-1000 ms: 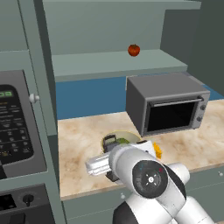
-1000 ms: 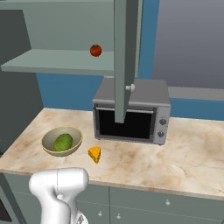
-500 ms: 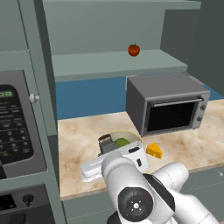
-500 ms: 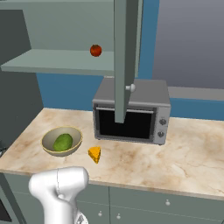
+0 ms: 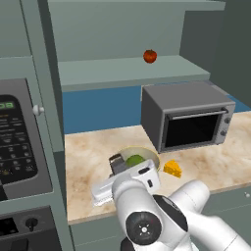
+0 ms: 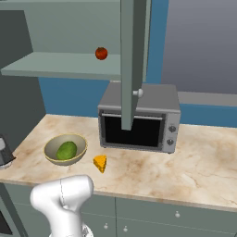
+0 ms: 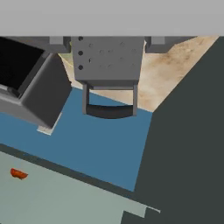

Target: Pick the cheese from the fridge and the cheese grater from the cabinet and place them next to the salad bowl.

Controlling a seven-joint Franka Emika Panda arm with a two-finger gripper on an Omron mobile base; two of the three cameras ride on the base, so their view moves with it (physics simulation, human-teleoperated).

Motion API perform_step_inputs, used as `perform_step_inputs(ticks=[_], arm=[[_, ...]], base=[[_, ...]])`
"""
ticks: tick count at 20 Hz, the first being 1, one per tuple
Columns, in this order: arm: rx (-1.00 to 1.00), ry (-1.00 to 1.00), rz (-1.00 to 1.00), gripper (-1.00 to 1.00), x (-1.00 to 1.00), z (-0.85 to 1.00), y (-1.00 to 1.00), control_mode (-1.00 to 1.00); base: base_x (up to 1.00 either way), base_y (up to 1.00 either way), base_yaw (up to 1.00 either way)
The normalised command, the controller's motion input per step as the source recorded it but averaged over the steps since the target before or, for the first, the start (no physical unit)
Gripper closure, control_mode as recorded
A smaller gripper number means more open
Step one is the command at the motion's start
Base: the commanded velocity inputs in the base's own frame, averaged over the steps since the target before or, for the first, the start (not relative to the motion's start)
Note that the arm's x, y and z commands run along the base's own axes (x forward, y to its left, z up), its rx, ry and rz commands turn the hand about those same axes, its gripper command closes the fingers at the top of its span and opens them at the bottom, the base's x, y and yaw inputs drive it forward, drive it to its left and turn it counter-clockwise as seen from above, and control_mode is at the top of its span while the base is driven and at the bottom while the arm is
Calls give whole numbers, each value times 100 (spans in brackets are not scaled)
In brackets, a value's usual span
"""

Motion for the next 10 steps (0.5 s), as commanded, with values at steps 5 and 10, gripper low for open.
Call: perform_step_inputs(ticks=[5, 10], arm=[[6, -12, 8, 100, 23, -61, -28, -100], [9, -10, 0, 100, 19, -35, -27, -100]], base=[[0, 0, 0], [0, 0, 0]])
